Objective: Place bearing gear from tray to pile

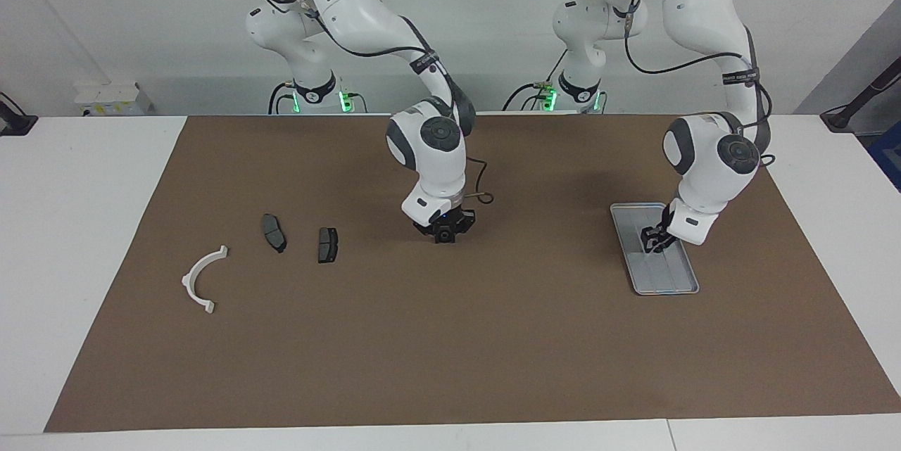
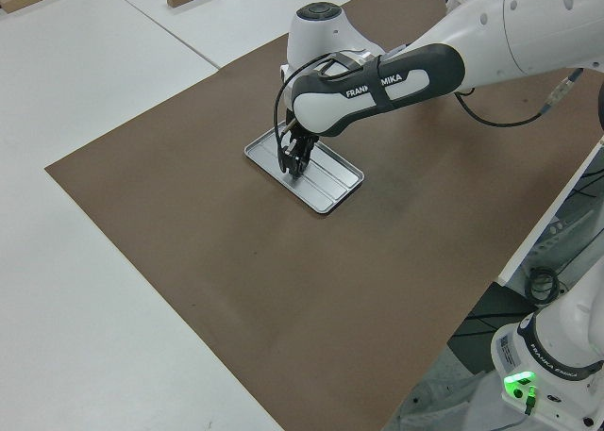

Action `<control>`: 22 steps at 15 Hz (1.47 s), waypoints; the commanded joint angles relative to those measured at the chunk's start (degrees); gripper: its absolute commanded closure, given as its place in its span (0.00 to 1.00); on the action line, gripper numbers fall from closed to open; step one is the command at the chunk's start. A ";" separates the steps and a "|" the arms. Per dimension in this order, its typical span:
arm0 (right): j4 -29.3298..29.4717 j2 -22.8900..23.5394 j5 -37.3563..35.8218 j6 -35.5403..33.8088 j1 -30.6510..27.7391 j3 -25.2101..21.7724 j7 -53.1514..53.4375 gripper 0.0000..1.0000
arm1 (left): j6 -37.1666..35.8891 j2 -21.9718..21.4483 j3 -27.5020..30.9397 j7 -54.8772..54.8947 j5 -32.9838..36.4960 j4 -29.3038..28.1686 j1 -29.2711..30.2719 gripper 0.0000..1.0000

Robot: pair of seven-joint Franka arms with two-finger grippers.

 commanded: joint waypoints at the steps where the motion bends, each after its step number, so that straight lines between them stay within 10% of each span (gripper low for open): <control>1: 5.61 -0.69 1.29 -7.52 -2.81 0.42 -3.76 1.00 | 1.65 -1.70 0.00 2.23 -0.54 -2.33 0.54 0.64; 5: 14.48 -3.25 1.64 -18.34 -11.86 0.94 -14.63 1.00 | 3.05 -1.61 0.00 2.59 -0.54 -2.94 0.45 0.64; 11: 21.72 -3.16 2.26 -24.62 -28.81 0.86 -44.41 1.00 | 2.62 -1.44 0.00 2.68 -0.54 -1.90 -0.25 1.00; 22: 2.75 -2.37 1.46 -5.55 -38.95 0.68 -61.69 1.00 | -11.09 0.84 -0.26 -29.99 -6.24 15.93 -23.51 1.00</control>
